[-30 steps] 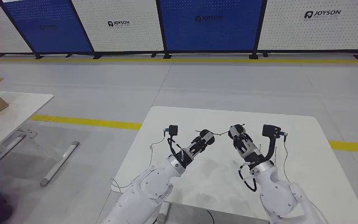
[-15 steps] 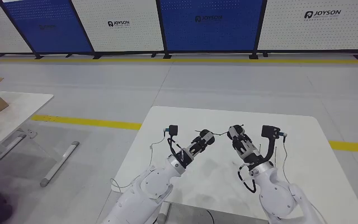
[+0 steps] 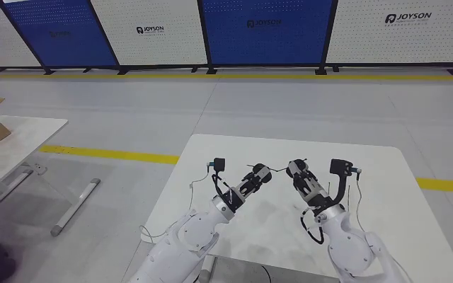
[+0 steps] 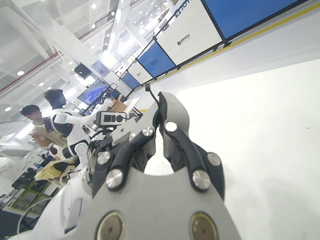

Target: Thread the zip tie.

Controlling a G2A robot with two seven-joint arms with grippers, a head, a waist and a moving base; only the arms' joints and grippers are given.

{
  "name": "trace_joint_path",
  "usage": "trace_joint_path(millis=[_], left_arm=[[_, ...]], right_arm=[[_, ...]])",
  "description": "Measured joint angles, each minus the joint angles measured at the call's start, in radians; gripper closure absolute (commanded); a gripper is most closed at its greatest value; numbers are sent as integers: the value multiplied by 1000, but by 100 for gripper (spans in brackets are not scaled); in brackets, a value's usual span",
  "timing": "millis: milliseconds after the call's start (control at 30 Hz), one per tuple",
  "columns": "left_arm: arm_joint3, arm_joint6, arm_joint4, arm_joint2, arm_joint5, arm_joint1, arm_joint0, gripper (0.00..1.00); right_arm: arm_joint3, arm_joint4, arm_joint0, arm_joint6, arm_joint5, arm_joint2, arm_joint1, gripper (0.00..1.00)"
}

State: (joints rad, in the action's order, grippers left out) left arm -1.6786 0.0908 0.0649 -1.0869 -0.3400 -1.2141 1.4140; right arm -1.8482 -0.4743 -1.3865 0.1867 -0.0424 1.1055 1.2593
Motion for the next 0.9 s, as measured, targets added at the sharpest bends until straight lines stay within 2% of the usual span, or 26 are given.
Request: trace_joint_path(millis=[333,600,900], left_arm=[[0,0,0,0,0,0,0,100],[0,0,0,0,0,0,0,100],[0,0,0,0,0,0,0,100]], right_arm=[[0,0,0,-2,-1,0,0,100],[5,31,-14,-59,25,9,7,100],[-2,24,-27,-57,24,13,10,100]])
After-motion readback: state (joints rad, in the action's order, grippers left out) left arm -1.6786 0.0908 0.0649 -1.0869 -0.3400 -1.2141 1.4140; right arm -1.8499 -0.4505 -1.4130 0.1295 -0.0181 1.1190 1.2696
